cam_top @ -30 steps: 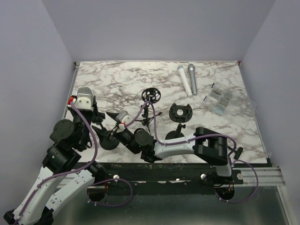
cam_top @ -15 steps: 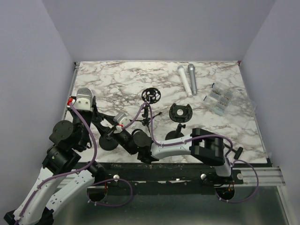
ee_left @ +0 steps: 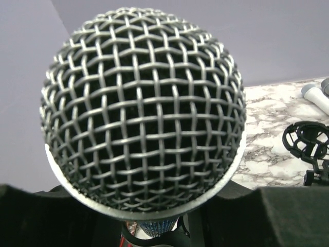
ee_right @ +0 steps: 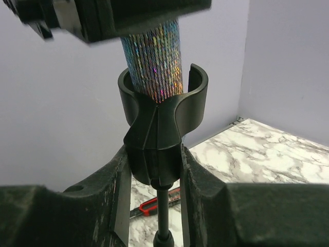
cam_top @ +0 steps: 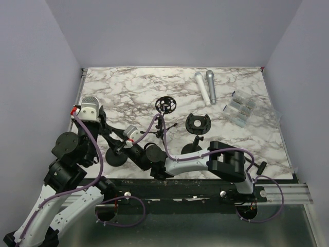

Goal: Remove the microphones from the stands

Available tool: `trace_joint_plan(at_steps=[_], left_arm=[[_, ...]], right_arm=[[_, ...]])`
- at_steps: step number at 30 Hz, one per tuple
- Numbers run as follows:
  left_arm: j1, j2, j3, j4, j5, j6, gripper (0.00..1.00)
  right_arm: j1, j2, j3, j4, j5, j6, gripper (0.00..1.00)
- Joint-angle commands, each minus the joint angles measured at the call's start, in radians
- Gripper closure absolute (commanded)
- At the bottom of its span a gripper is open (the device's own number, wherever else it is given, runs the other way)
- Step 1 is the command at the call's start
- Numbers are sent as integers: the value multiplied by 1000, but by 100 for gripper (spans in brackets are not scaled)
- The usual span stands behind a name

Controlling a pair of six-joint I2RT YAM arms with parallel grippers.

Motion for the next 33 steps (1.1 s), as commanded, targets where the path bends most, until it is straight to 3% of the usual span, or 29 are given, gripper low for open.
trace_joint_plan(at_steps=[1, 5, 15, 22, 33], left_arm=[[1, -2, 105, 0, -130, -8, 100], [2, -7, 181, 26, -232, 42, 100], [2, 26, 438, 2, -242, 151, 100], [1, 40, 608, -168, -80, 6, 100], [1, -20, 542, -263, 53, -160, 100]], right_arm=[[-1, 18, 2, -7, 32, -45, 100], [-1, 10, 0, -35, 17, -63, 99], [0, 10, 1, -139, -38, -75, 99], [-1, 10, -29, -170, -59, -58, 99], [0, -29, -133, -226, -86, 3, 99]])
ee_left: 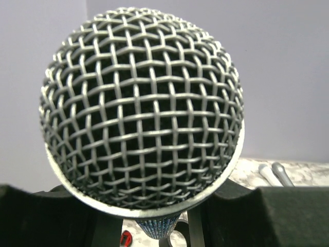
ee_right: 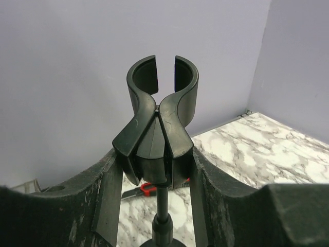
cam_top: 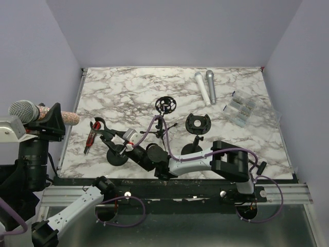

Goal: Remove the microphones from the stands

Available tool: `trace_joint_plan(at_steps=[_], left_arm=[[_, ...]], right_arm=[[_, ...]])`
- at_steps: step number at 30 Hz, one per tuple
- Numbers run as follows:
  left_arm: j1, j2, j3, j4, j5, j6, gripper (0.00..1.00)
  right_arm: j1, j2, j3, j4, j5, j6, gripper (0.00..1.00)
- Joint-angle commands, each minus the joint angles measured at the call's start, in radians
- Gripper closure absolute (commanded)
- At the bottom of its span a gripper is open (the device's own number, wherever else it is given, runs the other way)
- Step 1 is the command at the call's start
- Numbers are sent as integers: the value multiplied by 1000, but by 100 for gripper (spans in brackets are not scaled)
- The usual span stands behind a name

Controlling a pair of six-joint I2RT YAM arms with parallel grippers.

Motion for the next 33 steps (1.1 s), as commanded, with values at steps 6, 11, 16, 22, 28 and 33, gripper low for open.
trace_joint_plan(at_steps=[6, 11, 16, 22, 28, 33], left_arm=[[4, -33, -15, -66, 119, -134, 100], [4, -39, -14, -78, 134, -154, 100], [4, -42, -21, -84, 151, -178, 100], [5, -38, -34, -84, 165, -197, 100], [4, -36, -32, -87, 170, -203, 100], [5, -31, -34, -87, 184, -228, 100]], right_arm=[[-5, 34, -58, -223, -22, 43, 99], [-4, 60, -79, -213, -21, 59, 99], [-3, 87, -102, -207, -20, 69, 99], [-4, 120, -111, -200, -18, 80, 100], [-4, 127, -117, -186, 2, 73, 99], [-1, 85, -105, -232, 8, 71, 59]])
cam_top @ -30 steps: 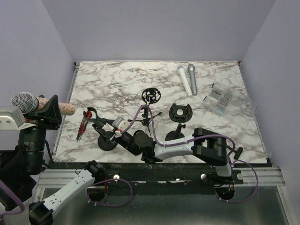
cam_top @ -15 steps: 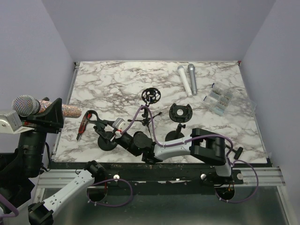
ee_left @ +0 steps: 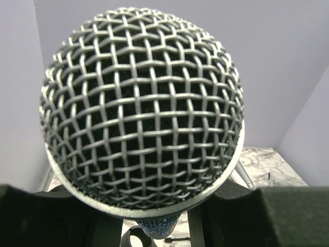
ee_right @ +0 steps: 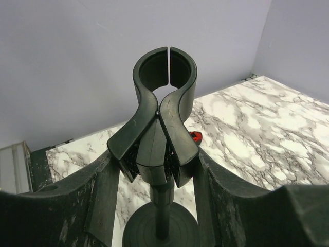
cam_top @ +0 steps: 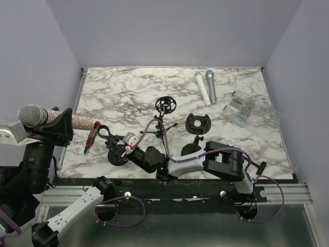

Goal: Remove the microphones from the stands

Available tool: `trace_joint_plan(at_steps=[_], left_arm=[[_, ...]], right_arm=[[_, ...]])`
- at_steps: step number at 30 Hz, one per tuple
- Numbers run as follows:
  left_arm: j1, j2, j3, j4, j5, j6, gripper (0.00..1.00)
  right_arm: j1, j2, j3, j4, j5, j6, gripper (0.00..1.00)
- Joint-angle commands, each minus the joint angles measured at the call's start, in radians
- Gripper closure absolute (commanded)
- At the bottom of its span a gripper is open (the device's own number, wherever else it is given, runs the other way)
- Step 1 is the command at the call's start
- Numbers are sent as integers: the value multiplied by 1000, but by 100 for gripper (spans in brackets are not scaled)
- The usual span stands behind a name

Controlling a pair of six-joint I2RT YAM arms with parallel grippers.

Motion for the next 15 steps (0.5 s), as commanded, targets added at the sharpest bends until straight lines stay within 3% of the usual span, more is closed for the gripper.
trace_joint_plan(at_steps=[1, 4, 7, 12, 15], left_arm=[[4, -1, -6, 4, 48, -40, 100], [3, 7, -26, 9, 86, -73, 100], [4, 16, -46, 8, 112, -108, 100], [3, -2, -100, 21, 132, -165, 100], [4, -19, -141, 26, 162, -229, 100]], right_arm=[[10, 14, -35, -224, 26, 9, 47], [11, -22, -25, -265, 56, 22, 20], [13, -86, -13, -342, 72, 39, 3], [22, -246, -39, -539, 106, 101, 0], [22, -381, -102, -670, 40, 159, 0]])
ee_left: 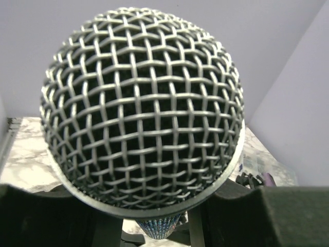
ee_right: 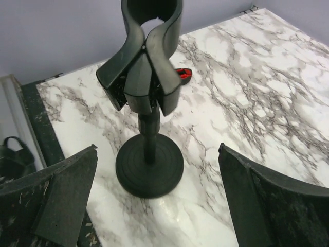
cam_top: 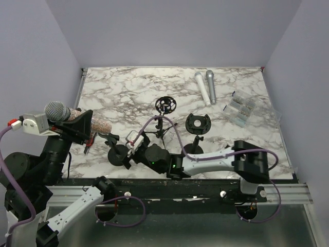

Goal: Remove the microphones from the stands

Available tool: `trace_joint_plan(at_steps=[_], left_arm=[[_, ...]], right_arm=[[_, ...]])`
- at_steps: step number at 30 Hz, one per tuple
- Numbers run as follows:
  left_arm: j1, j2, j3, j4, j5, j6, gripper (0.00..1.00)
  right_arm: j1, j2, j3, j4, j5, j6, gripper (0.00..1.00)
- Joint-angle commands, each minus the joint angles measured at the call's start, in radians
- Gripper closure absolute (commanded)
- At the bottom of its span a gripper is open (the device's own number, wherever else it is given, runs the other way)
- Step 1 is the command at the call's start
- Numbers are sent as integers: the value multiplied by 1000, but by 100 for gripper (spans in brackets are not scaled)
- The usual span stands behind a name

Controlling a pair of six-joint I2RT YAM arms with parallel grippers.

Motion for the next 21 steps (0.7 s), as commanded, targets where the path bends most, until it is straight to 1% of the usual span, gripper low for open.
trace_joint_plan(at_steps=[1, 5, 7, 10, 13, 16, 18, 21], left_arm=[[4, -28, -59, 30, 86, -126, 100], [3, -57, -166, 76, 207, -227, 100], [4, -62, -215, 87, 251, -283, 100], [4, -73, -274, 110, 318, -353, 100], [3, -87, -331, 154, 394, -428, 100], [4, -92, -383, 203, 485, -500, 100], [4, -92, -415, 229, 527, -540, 100], [3, -93, -453, 267, 561, -588, 100]], right_arm=[[9, -231, -62, -261, -52, 110, 0], [9, -392, -42, -487, -190, 203, 0], [9, -466, -40, -551, -200, 263, 0], [8, -560, -56, -600, -189, 329, 0], [7, -633, -85, -613, -179, 404, 0], [6, -673, -108, -582, -253, 450, 0], [7, -679, -118, -552, -304, 472, 1], [8, -648, -108, -543, -349, 486, 6]])
